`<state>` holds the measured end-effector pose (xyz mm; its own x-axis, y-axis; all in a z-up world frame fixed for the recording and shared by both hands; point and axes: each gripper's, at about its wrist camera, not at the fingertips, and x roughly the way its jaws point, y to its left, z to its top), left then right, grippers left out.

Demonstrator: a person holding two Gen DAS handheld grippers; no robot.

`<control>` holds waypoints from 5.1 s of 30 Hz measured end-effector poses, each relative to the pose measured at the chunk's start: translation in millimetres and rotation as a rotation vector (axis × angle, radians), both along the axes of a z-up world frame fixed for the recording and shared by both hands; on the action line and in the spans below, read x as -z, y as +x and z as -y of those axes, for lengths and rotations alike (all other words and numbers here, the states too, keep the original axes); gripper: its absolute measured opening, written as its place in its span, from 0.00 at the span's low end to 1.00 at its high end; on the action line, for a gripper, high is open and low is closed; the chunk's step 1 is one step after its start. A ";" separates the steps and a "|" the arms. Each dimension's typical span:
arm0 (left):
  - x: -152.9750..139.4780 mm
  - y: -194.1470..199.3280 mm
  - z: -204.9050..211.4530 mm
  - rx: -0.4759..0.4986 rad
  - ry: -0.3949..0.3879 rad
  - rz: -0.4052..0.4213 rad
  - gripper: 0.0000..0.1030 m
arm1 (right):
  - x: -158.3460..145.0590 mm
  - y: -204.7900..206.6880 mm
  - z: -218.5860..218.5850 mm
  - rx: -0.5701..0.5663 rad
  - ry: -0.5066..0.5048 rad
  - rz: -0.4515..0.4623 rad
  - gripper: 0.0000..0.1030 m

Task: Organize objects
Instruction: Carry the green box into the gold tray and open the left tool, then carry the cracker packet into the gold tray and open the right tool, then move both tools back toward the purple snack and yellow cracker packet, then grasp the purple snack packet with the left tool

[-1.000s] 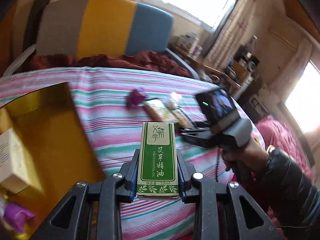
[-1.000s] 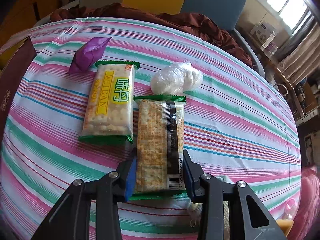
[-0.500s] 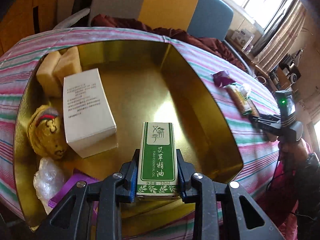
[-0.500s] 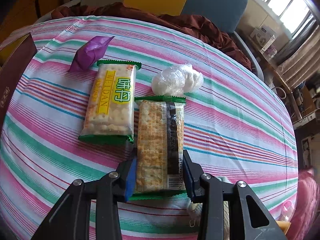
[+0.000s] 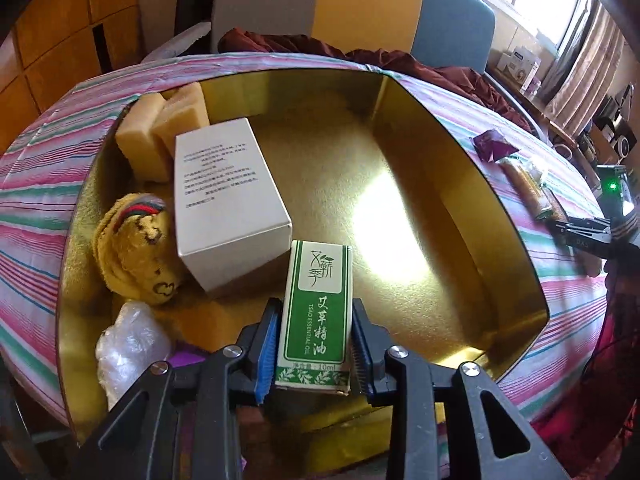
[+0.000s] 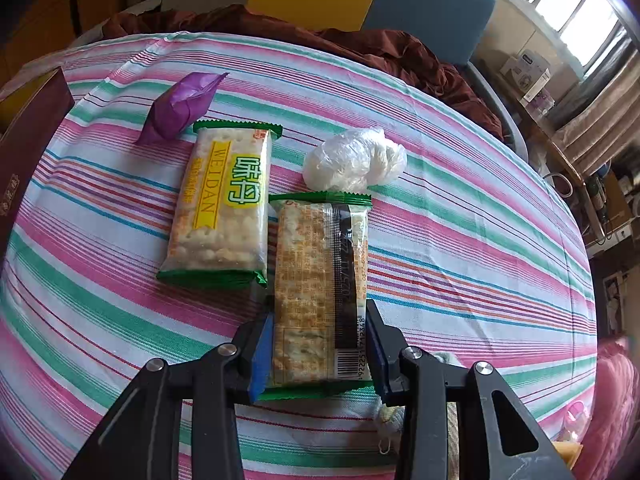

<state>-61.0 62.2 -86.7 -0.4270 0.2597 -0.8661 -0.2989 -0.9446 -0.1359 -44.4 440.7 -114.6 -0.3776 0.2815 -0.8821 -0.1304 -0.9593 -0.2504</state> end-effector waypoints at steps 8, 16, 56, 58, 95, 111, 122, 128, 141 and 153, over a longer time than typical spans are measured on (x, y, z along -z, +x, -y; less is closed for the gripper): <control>-27.1 15.9 14.7 -0.035 0.000 -0.104 0.33 | -5.4 2.8 -11.1 0.060 -0.075 -0.010 0.39; -47.3 25.1 22.4 -0.070 -0.007 -0.203 0.33 | -8.0 3.7 -15.1 0.095 -0.097 -0.015 0.39; -48.6 32.3 93.0 -0.245 0.100 -0.233 0.33 | -68.2 -53.2 296.4 -0.365 -0.273 -0.071 0.39; -47.1 32.1 94.2 -0.248 0.104 -0.228 0.33 | -54.9 -60.0 305.3 -0.351 -0.264 -0.040 0.39; -54.5 44.1 25.3 -0.061 0.015 -0.243 0.33 | -107.8 -6.4 128.1 -0.096 -0.330 -0.294 0.74; -73.5 27.1 -83.0 0.185 0.014 -0.240 0.33 | -78.8 17.5 -86.8 0.452 -0.279 -0.382 0.76; -68.5 -7.1 -174.0 0.293 0.129 -0.068 0.36 | -74.6 27.3 -103.4 0.543 -0.395 -0.380 0.80; -61.8 -52.5 -195.6 0.241 0.256 0.065 0.44 | -77.0 27.2 -97.3 0.518 -0.414 -0.379 0.81; -5.6 -153.5 -238.6 0.060 0.391 0.295 0.60 | -73.6 18.3 -86.5 0.455 -0.438 -0.342 0.82; 16.6 -156.2 -283.2 0.144 0.169 0.160 0.61 | -69.5 13.4 -87.2 0.445 -0.449 -0.317 0.83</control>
<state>-217.2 345.4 -103.3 -0.2362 0.4548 -0.8587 -0.3904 -0.8537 -0.3447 -31.1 527.9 -45.1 -0.5690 0.1036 -0.8158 -0.5355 -0.7996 0.2720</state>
